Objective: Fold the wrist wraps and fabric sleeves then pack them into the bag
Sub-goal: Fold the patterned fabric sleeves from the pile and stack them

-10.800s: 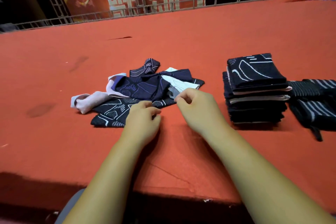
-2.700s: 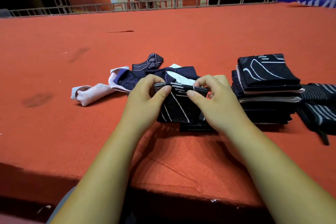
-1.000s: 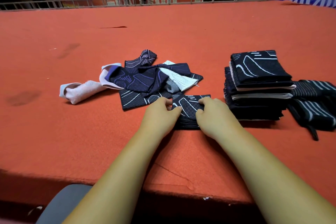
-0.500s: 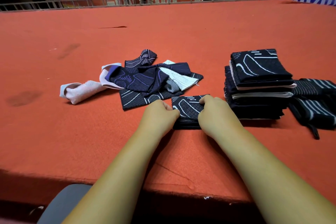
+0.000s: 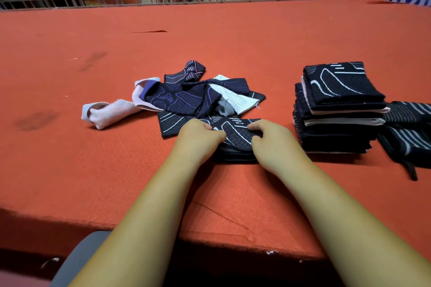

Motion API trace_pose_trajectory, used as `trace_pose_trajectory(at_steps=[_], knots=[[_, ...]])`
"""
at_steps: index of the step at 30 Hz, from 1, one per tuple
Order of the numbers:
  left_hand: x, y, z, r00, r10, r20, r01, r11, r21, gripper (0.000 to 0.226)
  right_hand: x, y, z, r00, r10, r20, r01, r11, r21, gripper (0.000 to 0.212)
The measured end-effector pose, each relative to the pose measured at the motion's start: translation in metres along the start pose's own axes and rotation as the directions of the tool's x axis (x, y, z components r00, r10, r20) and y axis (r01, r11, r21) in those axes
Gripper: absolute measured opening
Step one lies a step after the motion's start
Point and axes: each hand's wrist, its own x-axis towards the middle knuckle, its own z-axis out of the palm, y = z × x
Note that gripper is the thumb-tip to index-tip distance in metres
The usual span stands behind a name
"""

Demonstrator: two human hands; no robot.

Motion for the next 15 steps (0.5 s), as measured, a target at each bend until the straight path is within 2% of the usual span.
trace_pose_trajectory(at_steps=[2,4,6,8,11,13,15], knots=[[0.003,-0.003,-0.008,1.000,-0.002,0.011,0.002,0.999,0.041,0.028,0.001,0.000,0.004,0.999,-0.020,0.026,0.021,1.000,-0.015,0.043],[0.008,-0.010,-0.013,0.998,0.044,-0.046,-0.042,0.998,0.046,0.019,0.000,-0.001,0.007,0.999,-0.029,0.032,0.029,0.999,-0.024,0.043],[0.015,-0.019,-0.019,0.981,0.156,-0.114,-0.127,0.965,0.231,0.018,-0.001,-0.003,0.009,0.998,-0.053,0.017,0.054,0.998,-0.035,0.043],[0.020,-0.029,-0.022,0.965,0.255,-0.059,-0.207,0.881,0.426,0.030,-0.004,-0.006,0.010,0.996,-0.092,0.000,0.092,0.994,-0.058,0.042],[0.022,-0.035,-0.024,0.965,0.252,0.074,-0.251,0.797,0.549,0.038,-0.007,-0.009,0.010,0.992,-0.125,0.005,0.124,0.989,-0.084,0.039],[0.021,-0.037,-0.021,0.961,0.259,0.100,-0.262,0.727,0.634,0.042,-0.009,-0.010,0.011,0.991,-0.132,0.014,0.133,0.988,-0.075,0.036],[0.021,-0.036,-0.017,0.963,0.254,0.096,-0.251,0.701,0.668,0.046,-0.009,-0.009,0.011,0.989,-0.145,0.001,0.145,0.988,-0.057,0.033]])
